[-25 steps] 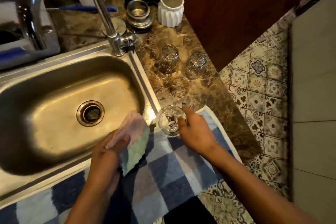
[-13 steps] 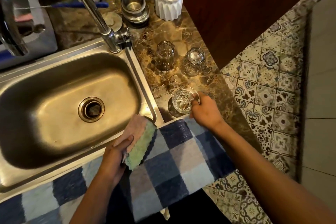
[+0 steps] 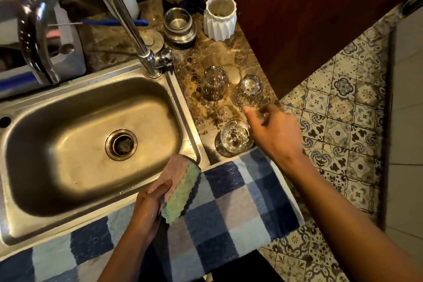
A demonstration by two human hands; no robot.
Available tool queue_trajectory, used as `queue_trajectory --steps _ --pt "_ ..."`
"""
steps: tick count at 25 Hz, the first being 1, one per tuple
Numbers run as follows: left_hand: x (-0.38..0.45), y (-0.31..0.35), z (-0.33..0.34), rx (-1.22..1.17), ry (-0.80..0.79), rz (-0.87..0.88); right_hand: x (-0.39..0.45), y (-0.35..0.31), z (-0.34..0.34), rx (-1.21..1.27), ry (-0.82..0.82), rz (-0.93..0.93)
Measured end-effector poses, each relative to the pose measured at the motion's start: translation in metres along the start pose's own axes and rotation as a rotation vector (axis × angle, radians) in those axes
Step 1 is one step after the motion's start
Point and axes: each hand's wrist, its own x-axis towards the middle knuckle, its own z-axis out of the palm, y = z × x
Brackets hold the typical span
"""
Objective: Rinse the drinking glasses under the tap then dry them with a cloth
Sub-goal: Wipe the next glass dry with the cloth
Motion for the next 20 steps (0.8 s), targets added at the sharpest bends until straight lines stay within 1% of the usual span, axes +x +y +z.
queue_trajectory --steps 1,3,5,6,8,10,16,20 --pt "-0.001 0.001 -0.001 0.003 0.005 0.007 0.009 -0.008 -0.007 0.029 0.061 -0.076" --pt "-0.001 0.005 -0.005 -0.002 0.000 0.012 0.029 -0.031 -0.010 -0.006 0.122 -0.244" --pt "-0.003 0.011 -0.009 -0.046 -0.020 -0.010 0.050 -0.056 -0.003 -0.085 0.115 -0.353" --pt "-0.003 0.014 -0.010 -0.081 -0.031 -0.021 0.060 -0.066 0.002 -0.125 0.071 -0.366" --pt "-0.005 0.019 -0.013 -0.152 -0.049 -0.027 0.077 -0.081 0.014 -0.199 -0.047 -0.341" --pt "-0.009 0.023 -0.015 -0.199 -0.069 -0.029 0.090 -0.088 0.026 -0.253 -0.129 -0.291" --pt "-0.020 0.029 -0.023 -0.320 -0.100 -0.020 0.111 -0.088 0.047 -0.276 -0.173 -0.236" --pt "-0.030 0.036 -0.030 -0.398 -0.105 -0.006 0.121 -0.090 0.050 -0.258 -0.219 -0.242"
